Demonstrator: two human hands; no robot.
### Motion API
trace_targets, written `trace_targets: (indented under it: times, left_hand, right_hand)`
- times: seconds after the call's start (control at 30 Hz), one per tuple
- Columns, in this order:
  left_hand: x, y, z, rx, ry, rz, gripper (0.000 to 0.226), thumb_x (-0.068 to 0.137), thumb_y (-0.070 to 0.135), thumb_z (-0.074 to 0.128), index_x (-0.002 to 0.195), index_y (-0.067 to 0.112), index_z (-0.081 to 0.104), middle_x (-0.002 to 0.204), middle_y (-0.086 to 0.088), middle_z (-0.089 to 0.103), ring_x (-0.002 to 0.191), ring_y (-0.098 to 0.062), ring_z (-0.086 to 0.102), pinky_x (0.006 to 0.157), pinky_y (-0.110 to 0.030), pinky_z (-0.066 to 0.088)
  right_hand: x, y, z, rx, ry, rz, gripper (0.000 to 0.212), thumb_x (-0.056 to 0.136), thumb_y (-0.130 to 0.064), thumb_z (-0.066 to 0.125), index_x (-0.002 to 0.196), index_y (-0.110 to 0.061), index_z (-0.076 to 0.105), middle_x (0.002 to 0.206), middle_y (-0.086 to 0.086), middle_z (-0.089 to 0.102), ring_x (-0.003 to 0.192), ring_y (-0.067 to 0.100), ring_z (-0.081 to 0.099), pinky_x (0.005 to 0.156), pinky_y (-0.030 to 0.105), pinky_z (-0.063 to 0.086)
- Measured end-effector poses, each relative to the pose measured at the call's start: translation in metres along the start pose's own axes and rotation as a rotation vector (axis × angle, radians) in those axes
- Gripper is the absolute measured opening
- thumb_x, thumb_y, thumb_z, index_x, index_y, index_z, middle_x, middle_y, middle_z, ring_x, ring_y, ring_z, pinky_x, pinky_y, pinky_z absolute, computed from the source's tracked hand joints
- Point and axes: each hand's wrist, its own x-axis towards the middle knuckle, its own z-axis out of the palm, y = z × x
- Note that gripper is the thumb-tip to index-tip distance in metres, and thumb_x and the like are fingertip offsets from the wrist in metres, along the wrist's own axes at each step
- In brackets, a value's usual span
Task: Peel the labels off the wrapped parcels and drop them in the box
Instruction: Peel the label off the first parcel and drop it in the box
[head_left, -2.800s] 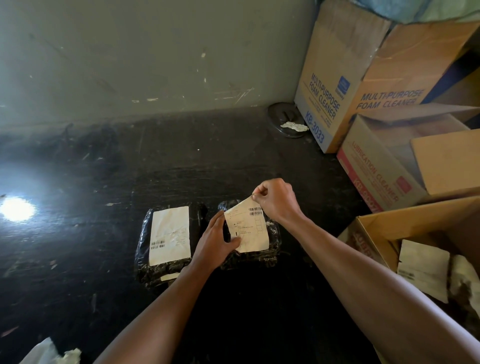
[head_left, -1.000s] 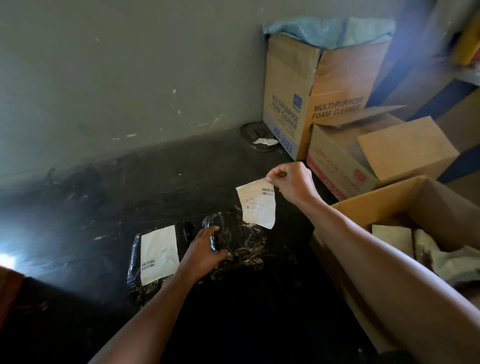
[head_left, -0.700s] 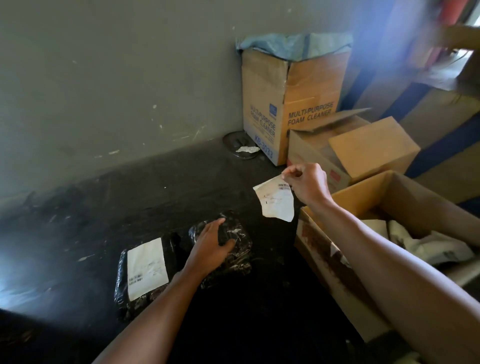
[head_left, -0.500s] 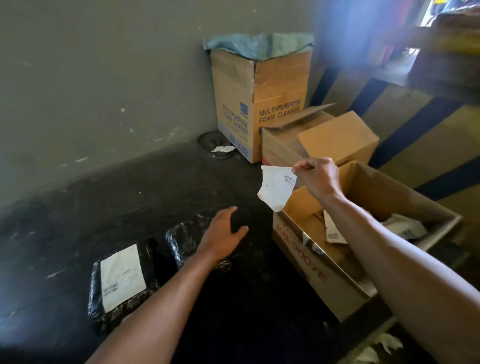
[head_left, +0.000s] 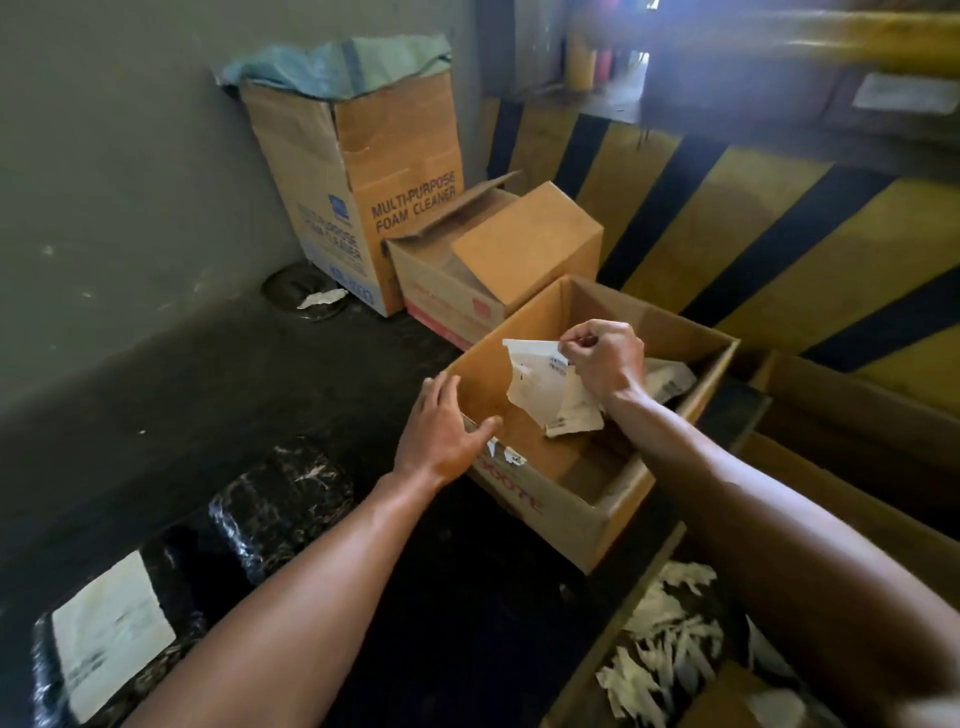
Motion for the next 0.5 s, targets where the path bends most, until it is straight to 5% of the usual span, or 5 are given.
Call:
trace_targets:
  times: [0.1,0.23,0.3,0.5]
  left_hand:
    - [-0.001,0.004,0.007,0.096,-0.041,-0.001,0.103,0.082,0.079,0.042,0.154,0.010,0.017,0.163,-0.010,0.005,0.150,-0.024,-0.003,0.120,-0.043,0.012]
    - [-0.005,0.003,0.016,0.218,-0.094,-0.006,0.109,0.080,0.085,0.026,0.156,0.009,0.008,0.163,-0.012,-0.002,0.150,-0.025,-0.009,0.121,-0.044,0.009]
    - [-0.004,0.003,0.017,0.220,-0.095,-0.015,0.109,0.080,0.085,0.025,0.156,0.009,0.008,0.163,-0.011,-0.001,0.150,-0.024,-0.009,0.121,-0.045,0.009]
    - [-0.006,0.006,0.016,0.213,-0.080,-0.023,0.105,0.082,0.082,0.033,0.156,0.010,0.011,0.164,-0.010,0.003,0.150,-0.023,-0.004,0.119,-0.042,0.009]
  right_hand:
    - [-0.007,0.014,0.003,-0.045,-0.025,0.019,0.015,0.088,-0.015,0.072,0.075,-0.020,0.071,0.083,-0.007,0.067,0.077,0.008,0.060,0.054,0.016,0.041]
    - [-0.015,0.031,0.011,-0.051,-0.083,0.056,0.012,0.089,-0.014,0.072,0.077,-0.016,0.074,0.088,-0.003,0.070,0.081,0.013,0.063,0.057,0.020,0.050]
    - [-0.017,0.035,0.014,-0.045,-0.110,0.066,0.012,0.088,-0.011,0.072,0.077,-0.014,0.075,0.085,-0.002,0.071,0.080,0.014,0.065,0.061,0.023,0.055]
    - [-0.024,0.036,0.017,-0.125,-0.117,0.035,0.010,0.086,-0.011,0.071,0.076,-0.012,0.073,0.082,-0.006,0.064,0.076,0.009,0.059,0.056,0.013,0.039]
